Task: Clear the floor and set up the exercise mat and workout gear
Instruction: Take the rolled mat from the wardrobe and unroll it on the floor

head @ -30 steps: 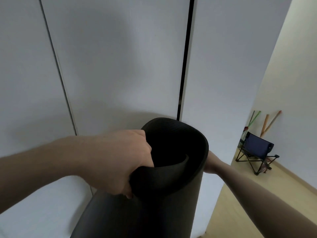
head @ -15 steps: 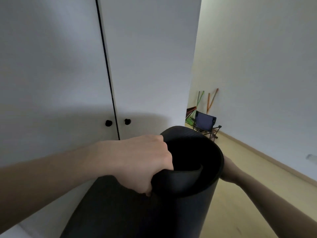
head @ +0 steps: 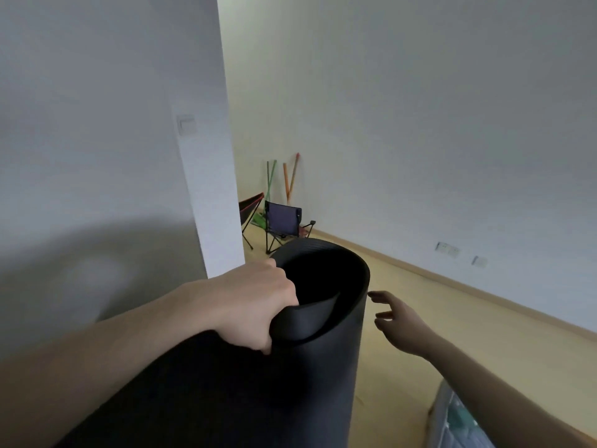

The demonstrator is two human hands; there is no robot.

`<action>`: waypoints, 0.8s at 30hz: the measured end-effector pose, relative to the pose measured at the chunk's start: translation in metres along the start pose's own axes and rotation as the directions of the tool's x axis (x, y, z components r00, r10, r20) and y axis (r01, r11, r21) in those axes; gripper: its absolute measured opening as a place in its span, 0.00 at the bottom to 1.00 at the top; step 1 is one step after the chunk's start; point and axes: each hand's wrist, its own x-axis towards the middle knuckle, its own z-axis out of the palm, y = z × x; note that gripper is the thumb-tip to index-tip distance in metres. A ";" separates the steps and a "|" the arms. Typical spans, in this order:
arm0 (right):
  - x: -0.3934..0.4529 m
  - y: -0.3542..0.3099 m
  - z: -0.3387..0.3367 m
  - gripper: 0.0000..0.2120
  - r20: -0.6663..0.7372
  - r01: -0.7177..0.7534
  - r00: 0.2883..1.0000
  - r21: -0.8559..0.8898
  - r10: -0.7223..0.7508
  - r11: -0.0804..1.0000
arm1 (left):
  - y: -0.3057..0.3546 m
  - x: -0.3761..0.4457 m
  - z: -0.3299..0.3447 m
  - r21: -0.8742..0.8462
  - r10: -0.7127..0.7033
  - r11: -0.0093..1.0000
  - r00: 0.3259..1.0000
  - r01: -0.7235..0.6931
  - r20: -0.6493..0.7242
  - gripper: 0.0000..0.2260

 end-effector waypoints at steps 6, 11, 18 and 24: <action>0.030 0.047 -0.049 0.27 -0.062 -0.073 0.995 0.036 0.075 0.997 | -0.014 0.104 -0.001 -0.201 0.027 0.978 0.990 -0.055 -0.137 0.11; 0.060 0.081 -0.071 0.28 -0.106 -0.151 0.982 0.081 0.159 0.985 | -0.037 0.194 0.012 -0.212 0.035 0.975 0.987 -0.068 -0.157 0.13; 0.116 0.132 -0.094 0.30 -0.168 -0.281 0.941 0.103 0.295 0.954 | -0.070 0.333 0.037 -0.204 0.087 0.972 0.987 -0.114 -0.138 0.16; 0.169 0.169 -0.110 0.30 -0.231 -0.440 0.853 0.164 0.467 0.883 | -0.118 0.478 0.056 -0.183 0.201 0.957 0.970 -0.224 -0.138 0.18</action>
